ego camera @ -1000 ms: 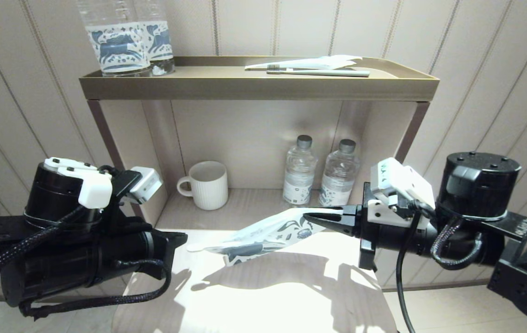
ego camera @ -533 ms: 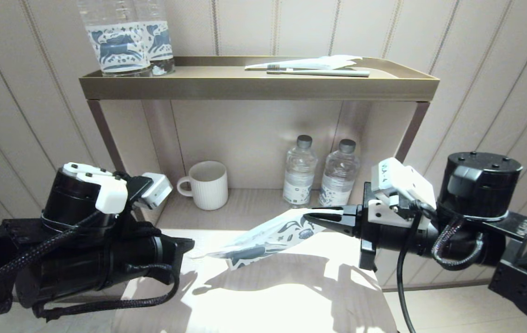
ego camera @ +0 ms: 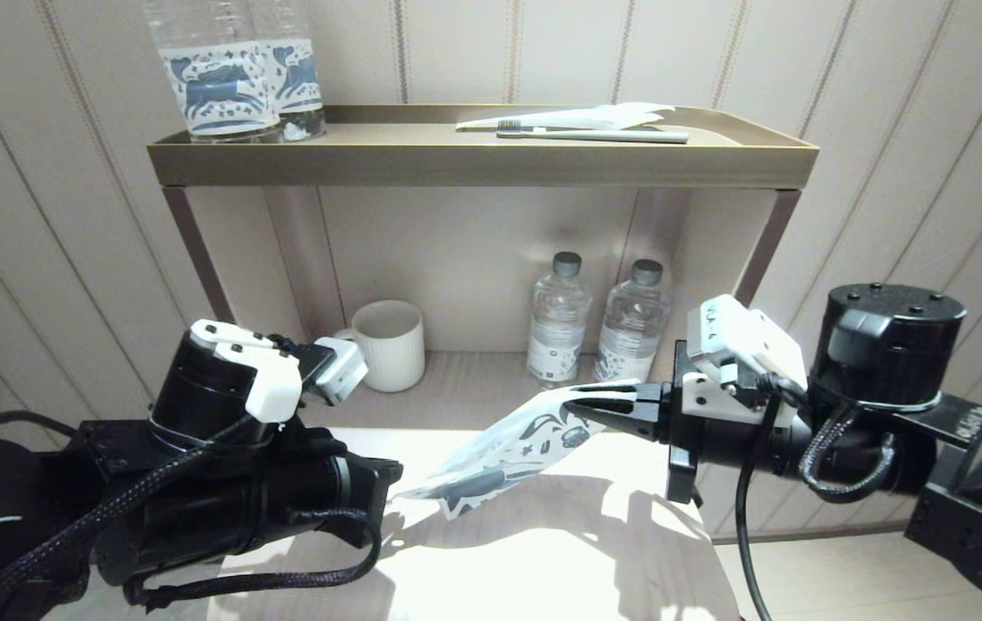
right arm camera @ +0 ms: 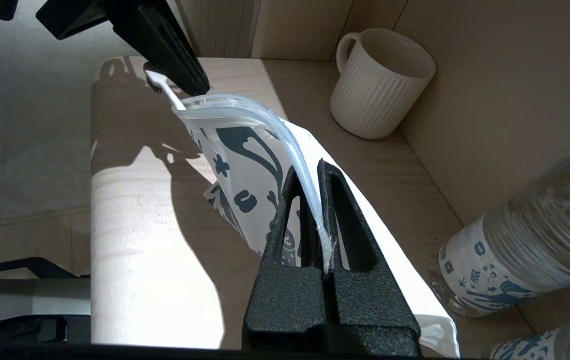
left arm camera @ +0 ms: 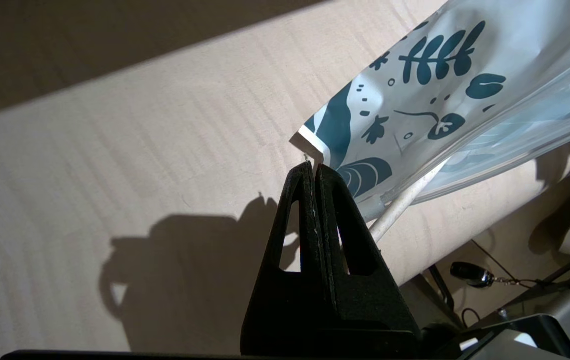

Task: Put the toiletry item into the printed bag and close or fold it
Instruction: Hand it to the other hand

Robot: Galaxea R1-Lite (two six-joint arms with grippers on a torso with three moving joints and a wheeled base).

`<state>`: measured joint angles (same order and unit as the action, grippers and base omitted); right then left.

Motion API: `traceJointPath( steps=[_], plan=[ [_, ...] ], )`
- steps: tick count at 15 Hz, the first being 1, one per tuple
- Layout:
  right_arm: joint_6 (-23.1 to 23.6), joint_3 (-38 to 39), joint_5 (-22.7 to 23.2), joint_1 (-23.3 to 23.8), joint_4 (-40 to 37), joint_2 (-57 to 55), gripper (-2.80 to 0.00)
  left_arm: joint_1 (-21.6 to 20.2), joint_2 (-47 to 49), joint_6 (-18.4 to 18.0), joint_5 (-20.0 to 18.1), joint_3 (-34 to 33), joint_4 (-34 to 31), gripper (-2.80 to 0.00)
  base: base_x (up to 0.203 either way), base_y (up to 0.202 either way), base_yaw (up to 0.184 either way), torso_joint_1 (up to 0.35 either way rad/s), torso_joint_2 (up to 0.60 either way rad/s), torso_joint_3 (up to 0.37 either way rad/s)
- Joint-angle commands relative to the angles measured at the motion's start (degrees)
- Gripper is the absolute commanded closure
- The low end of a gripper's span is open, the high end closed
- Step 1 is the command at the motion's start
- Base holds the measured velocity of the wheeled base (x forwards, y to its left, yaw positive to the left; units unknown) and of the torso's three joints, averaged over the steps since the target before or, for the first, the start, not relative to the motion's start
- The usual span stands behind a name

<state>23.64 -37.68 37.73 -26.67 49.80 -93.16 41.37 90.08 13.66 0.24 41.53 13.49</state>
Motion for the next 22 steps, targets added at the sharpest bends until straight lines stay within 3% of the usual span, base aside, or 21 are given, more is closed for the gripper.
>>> traceJointPath(
  steps=[1, 8, 12, 14, 18, 22],
  plan=[
    [0.1, -0.1, 0.2, 0.1, 0.3, -0.1, 0.0, -0.8, 0.1, 0.2, 0.1, 0.1, 0.1, 0.0, 0.0, 0.0, 0.0, 0.0, 0.0, 0.0],
    [0.1, -0.4, 0.4, 1.4, 0.3, 0.5, 0.0, -11.7, -0.5, -0.1, -1.7, 6.1, 0.0, 0.0, 0.0, 0.0, 0.0, 0.0, 0.0, 0.0],
    [0.0, -1.0, 0.0, 1.3, 0.2, 0.2, 0.0, -12.0, 0.6, 0.2, -2.1, 3.0, 0.3, 0.0, 0.0, 0.0, 0.0, 0.0, 0.0, 0.0],
    [-0.9, -1.8, 0.0, 1.3, 0.0, -0.3, 0.0, -11.1, 1.8, 1.5, -2.0, -0.7, 4.2, 0.0, 0.0, 0.0, 0.0, 0.0, 0.0, 0.0],
    [-7.5, -3.1, -1.9, 1.1, 0.2, -1.1, 0.0, -10.3, 3.4, 2.5, -1.8, -9.3, 12.6, 0.0, 0.0, 0.0, 0.0, 0.0, 0.0, 0.0],
    [-7.8, -0.9, -4.5, 0.5, 0.5, -3.4, 0.0, -10.3, 0.6, 2.5, -1.3, -11.8, 14.9, 0.0, 0.0, 0.0, 0.0, 0.0, 0.0, 0.0]
  ],
)
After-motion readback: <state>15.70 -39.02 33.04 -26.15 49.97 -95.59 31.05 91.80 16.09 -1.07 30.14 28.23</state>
